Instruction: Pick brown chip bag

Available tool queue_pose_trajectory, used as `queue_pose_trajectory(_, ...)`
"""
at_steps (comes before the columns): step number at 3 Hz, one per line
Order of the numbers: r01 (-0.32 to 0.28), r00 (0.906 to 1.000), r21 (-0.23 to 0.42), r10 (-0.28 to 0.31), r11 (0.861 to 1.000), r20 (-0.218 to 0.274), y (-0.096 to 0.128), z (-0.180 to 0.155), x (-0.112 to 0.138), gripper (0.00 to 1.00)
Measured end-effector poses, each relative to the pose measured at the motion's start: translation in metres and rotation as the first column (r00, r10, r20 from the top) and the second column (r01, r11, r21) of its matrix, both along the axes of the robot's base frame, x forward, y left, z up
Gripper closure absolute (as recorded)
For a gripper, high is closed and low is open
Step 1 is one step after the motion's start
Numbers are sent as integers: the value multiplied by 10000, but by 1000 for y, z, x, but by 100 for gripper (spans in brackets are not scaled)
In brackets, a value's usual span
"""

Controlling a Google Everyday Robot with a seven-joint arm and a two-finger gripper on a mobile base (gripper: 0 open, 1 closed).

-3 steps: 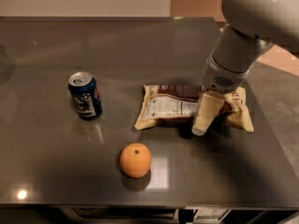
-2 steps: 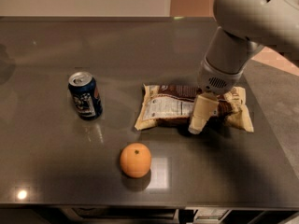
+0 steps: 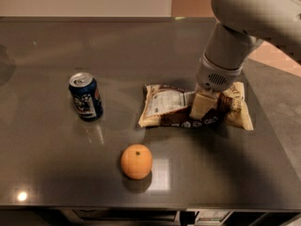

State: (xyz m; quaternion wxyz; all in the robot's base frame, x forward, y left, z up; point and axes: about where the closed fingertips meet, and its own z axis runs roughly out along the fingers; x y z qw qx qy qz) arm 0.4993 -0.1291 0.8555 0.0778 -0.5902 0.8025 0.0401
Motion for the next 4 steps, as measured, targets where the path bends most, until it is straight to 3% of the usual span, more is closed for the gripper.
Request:
queue_pose_trajectory(1, -46, 9999, 4, 46, 10000, 115, -1, 11, 0, 87)
queue_pose_trajectory(2, -75, 9998, 11, 75, 10000, 193, -2, 18, 1, 100)
queue_pose_trajectory(4, -649, 9931, 367, 610, 9972, 999, -6, 98, 15, 100)
